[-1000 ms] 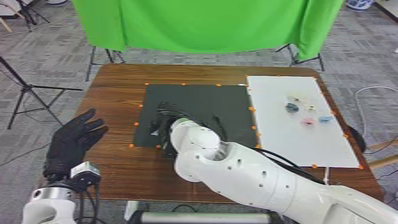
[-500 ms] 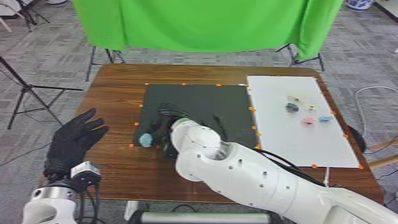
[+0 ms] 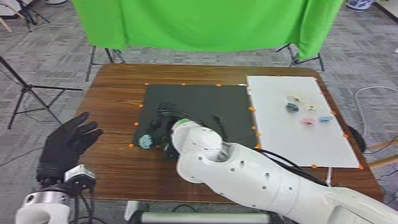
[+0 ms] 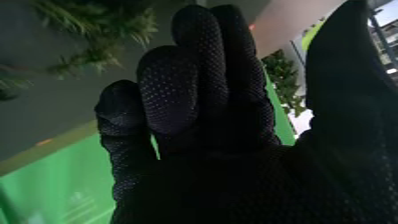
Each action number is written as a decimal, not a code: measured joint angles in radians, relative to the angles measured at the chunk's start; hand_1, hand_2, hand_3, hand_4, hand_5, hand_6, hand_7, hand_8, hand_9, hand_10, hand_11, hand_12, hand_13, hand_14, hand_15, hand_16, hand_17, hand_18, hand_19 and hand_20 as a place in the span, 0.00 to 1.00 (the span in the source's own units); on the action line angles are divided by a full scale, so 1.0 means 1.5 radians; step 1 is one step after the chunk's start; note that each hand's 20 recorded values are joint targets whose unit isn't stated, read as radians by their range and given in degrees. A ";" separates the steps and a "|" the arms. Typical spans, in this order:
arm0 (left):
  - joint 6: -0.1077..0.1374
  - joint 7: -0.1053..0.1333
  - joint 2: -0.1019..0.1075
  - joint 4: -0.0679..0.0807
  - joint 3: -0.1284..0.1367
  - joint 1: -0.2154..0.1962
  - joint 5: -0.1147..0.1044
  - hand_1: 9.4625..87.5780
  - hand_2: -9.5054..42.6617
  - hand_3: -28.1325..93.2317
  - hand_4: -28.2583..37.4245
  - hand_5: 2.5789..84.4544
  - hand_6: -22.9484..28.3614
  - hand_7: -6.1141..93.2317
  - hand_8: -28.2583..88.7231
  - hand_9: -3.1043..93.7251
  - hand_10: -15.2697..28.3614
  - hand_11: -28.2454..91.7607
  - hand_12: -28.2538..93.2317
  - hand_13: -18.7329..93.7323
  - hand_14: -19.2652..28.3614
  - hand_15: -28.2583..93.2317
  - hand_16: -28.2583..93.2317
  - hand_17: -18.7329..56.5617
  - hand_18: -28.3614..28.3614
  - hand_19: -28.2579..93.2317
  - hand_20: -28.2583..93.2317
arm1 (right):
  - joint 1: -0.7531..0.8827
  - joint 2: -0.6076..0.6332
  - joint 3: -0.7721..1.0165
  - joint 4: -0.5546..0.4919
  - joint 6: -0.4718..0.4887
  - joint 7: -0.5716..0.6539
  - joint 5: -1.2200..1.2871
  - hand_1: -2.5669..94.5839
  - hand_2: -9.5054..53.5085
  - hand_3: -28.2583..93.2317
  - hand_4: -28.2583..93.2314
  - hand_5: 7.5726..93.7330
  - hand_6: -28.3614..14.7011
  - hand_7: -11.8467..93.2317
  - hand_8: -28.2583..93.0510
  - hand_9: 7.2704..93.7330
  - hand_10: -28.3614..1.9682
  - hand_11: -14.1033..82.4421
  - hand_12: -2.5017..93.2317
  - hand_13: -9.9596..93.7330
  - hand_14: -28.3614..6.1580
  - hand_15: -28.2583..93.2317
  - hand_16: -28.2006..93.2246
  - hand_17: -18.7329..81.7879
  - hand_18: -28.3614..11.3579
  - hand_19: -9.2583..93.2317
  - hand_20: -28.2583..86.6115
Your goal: Arrange flowers
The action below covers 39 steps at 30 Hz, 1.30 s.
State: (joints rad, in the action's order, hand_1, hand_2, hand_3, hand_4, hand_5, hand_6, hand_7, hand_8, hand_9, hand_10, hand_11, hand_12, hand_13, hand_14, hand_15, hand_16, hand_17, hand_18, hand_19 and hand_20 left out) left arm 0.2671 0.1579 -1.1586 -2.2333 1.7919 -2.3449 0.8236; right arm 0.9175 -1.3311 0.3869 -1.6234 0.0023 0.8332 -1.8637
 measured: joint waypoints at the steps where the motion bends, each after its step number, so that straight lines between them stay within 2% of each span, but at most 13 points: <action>1: 0.003 0.003 0.000 -0.003 0.003 -0.007 -0.001 0.20 0.30 0.90 0.10 0.47 0.66 0.23 0.15 0.43 0.82 0.50 0.32 0.43 0.97 0.71 0.15 0.14 0.92 0.73 0.25 | -0.001 0.005 0.000 -0.007 -0.003 -0.002 0.000 0.33 0.23 0.96 0.00 0.72 0.55 0.35 0.11 0.72 0.40 0.66 0.21 0.74 0.51 0.91 0.33 0.52 0.14 1.00 0.71; 5: 0.015 0.016 0.000 -0.013 0.008 -0.033 -0.004 0.20 0.30 0.90 0.11 0.47 0.66 0.23 0.15 0.43 0.82 0.50 0.32 0.43 0.97 0.71 0.15 0.14 0.92 0.73 0.25 | -0.006 0.033 0.000 -0.049 -0.027 -0.012 0.001 0.33 0.26 0.97 0.00 0.71 0.55 0.35 0.11 0.72 0.39 0.63 0.20 0.74 0.49 0.90 0.33 0.52 0.14 1.00 0.71; 10: 0.023 0.024 0.000 -0.014 0.001 -0.054 -0.007 0.20 0.30 0.90 0.10 0.47 0.66 0.23 0.15 0.43 0.82 0.50 0.32 0.43 0.97 0.71 0.15 0.14 0.92 0.73 0.25 | 0.003 0.077 0.035 -0.105 -0.045 -0.031 0.001 0.32 0.26 0.98 0.00 0.70 0.54 0.35 0.11 0.72 0.38 0.61 0.20 0.73 0.48 0.90 0.33 0.51 0.14 1.00 0.70; 16: 0.025 0.024 0.000 -0.014 -0.024 -0.061 -0.007 0.20 0.30 0.90 0.10 0.47 0.66 0.23 0.15 0.43 0.82 0.50 0.32 0.43 0.97 0.71 0.15 0.14 0.92 0.73 0.25 | 0.077 0.139 0.167 -0.175 -0.050 -0.075 0.005 0.31 0.25 0.97 0.01 0.68 0.53 0.34 0.11 0.71 0.34 0.57 0.19 0.72 0.45 0.90 0.33 0.51 0.14 1.00 0.70; 19: 0.025 0.023 0.002 -0.014 -0.038 -0.065 -0.006 0.20 0.30 0.90 0.11 0.47 0.66 0.23 0.15 0.43 0.82 0.50 0.32 0.43 0.97 0.71 0.15 0.14 0.92 0.73 0.25 | 0.112 0.188 0.209 -0.200 -0.082 -0.083 0.017 0.30 0.25 0.97 0.01 0.68 0.52 0.34 0.11 0.70 0.33 0.56 0.19 0.72 0.44 0.90 0.33 0.51 0.14 1.00 0.70; 24: 0.025 0.022 0.005 -0.014 -0.055 -0.073 -0.006 0.20 0.30 0.91 0.11 0.46 0.66 0.23 0.15 0.43 0.82 0.50 0.32 0.43 0.97 0.70 0.15 0.14 0.92 0.73 0.25 | 0.177 0.264 0.280 -0.216 -0.112 -0.087 0.047 0.29 0.26 0.97 0.01 0.67 0.52 0.34 0.11 0.70 0.32 0.55 0.19 0.72 0.43 0.90 0.33 0.50 0.14 1.00 0.70; 28: 0.030 0.030 0.006 -0.014 -0.065 -0.083 -0.007 0.19 0.29 0.91 0.10 0.47 0.66 0.23 0.15 0.43 0.81 0.50 0.32 0.43 0.94 0.64 0.14 0.14 0.92 0.73 0.24 | 0.210 0.304 0.301 -0.218 -0.128 -0.091 0.055 0.29 0.27 0.97 0.01 0.67 0.52 0.33 0.11 0.70 0.31 0.54 0.19 0.71 0.42 0.90 0.33 0.50 0.14 1.00 0.70; 33: 0.041 0.050 0.008 -0.013 -0.080 -0.099 -0.012 0.19 0.29 0.91 0.10 0.47 0.66 0.23 0.15 0.44 0.81 0.50 0.32 0.43 0.93 0.63 0.16 0.14 0.92 0.73 0.24 | 0.214 0.301 0.301 -0.215 -0.128 -0.104 0.055 0.28 0.27 0.97 0.02 0.67 0.52 0.33 0.11 0.70 0.31 0.54 0.19 0.71 0.42 0.90 0.32 0.50 0.14 1.00 0.70; 39: 0.048 0.058 0.022 -0.001 -0.110 -0.084 -0.015 0.19 0.29 0.91 0.10 0.46 0.65 0.23 0.15 0.44 0.81 0.50 0.32 0.43 0.92 0.62 0.16 0.14 0.92 0.73 0.24 | 0.211 0.276 0.303 -0.215 -0.125 -0.118 0.054 0.27 0.27 0.97 0.02 0.67 0.51 0.33 0.11 0.70 0.30 0.53 0.19 0.71 0.41 0.90 0.32 0.50 0.14 1.00 0.70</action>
State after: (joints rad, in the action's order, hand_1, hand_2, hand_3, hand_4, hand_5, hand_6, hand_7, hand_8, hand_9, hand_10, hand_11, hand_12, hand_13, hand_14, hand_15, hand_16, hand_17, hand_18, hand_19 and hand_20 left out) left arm 0.3398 0.2451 -1.1262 -2.2355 1.6270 -2.4713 0.8015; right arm 1.2344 -0.9169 0.8415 -1.9465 -0.1853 0.6559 -1.7823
